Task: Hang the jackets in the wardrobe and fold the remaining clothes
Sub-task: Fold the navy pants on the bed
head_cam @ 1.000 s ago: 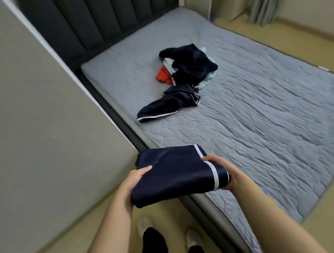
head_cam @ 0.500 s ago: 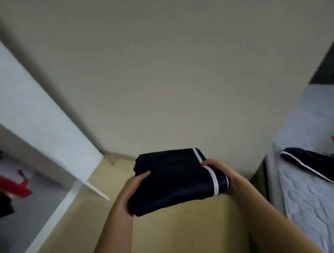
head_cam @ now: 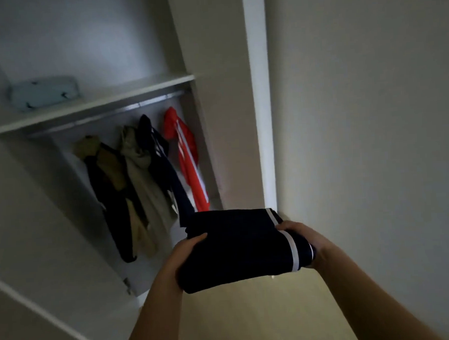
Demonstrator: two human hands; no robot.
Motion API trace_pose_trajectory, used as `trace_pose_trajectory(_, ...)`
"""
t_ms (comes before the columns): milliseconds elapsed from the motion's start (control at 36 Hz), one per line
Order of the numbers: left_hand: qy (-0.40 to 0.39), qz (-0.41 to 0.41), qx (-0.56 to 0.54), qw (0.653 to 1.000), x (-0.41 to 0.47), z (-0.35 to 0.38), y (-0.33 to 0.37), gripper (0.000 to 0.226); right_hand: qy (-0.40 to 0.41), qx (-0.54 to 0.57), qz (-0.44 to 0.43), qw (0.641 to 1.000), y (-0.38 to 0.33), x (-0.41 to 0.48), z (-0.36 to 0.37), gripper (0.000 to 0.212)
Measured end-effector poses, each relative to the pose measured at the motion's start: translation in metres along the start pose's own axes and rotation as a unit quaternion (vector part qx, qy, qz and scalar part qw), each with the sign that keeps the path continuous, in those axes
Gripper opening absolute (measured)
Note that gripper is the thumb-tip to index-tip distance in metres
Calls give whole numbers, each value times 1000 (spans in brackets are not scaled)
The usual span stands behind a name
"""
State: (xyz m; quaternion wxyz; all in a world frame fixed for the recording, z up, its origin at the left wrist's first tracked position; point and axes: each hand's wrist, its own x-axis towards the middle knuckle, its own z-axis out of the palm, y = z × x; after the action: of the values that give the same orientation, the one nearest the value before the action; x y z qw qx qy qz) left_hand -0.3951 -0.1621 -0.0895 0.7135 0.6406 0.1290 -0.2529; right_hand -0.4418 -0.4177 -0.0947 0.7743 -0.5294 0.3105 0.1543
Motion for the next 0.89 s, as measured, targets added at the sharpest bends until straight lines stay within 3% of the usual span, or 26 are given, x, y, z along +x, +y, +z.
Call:
trace_pose_trajectory(139,19,26,-48,998,17,-50,47,27,-94,-41,-26,994,-45,33,66,22)
trace_pose_trajectory(250,64,67,-37,995,46,-82,92,19,-141,-68,-54,986,-85,67,112,22)
trace_pose_trajectory(472,142,161,-5,977,106,-126,197,46,-203,-114,-101,967,-179,142,203,31)
trace_pose_trajectory(667,179,246,-18,952,123,-168,304,39,-307,-151,-174,923,-290,186,298,56)
trace_pose_trajectory(806,216,317,-26,923,133,-199,391,35,-397,-133,-258,871,-364,198,378,44)
trace_pose_trajectory(889,234,360,-14,903,140,-217,441,28,-418,-127,-273,857,-402,207,422,34)
